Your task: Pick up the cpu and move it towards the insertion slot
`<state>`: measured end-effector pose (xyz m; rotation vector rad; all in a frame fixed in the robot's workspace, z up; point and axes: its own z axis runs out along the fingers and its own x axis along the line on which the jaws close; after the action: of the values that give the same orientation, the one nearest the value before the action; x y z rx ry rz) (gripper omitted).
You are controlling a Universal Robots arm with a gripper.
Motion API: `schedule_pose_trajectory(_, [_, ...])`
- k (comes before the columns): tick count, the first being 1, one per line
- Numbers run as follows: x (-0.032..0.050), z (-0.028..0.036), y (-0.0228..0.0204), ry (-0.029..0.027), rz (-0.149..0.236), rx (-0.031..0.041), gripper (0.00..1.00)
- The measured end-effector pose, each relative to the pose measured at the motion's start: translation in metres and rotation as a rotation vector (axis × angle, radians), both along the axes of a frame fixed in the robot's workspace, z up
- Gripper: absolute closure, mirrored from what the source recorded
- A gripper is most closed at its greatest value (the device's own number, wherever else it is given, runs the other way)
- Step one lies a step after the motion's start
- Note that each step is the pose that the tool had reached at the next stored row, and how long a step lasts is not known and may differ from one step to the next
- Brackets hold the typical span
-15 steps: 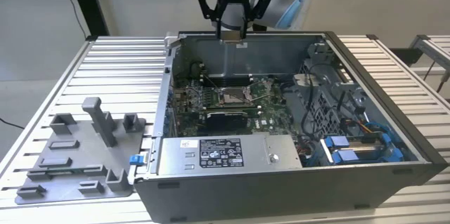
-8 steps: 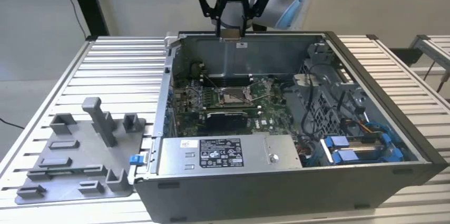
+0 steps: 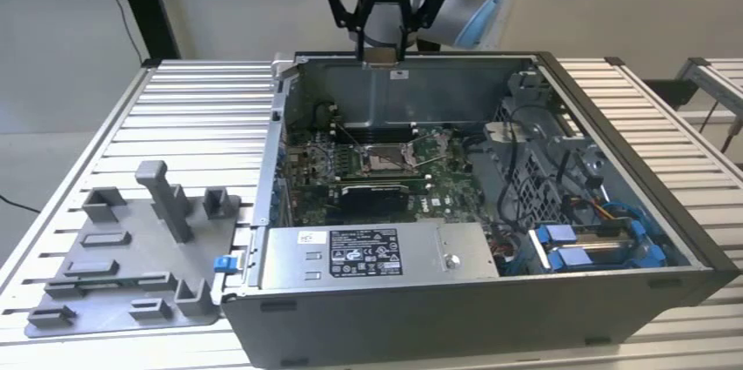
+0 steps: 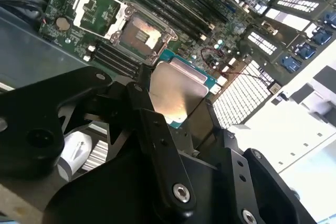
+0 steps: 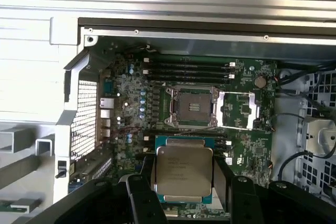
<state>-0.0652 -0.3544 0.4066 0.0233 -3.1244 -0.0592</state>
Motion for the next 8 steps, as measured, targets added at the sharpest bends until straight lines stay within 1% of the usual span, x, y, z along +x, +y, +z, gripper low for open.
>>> schedule_pose_trajectory(5, [0.0, 0.0, 0.0, 0.0, -0.073, 0.0, 1.0])
schedule_pose_trajectory(8, [0.0, -0.0001, 0.0, 0.0, -0.111, 0.0001, 1.0])
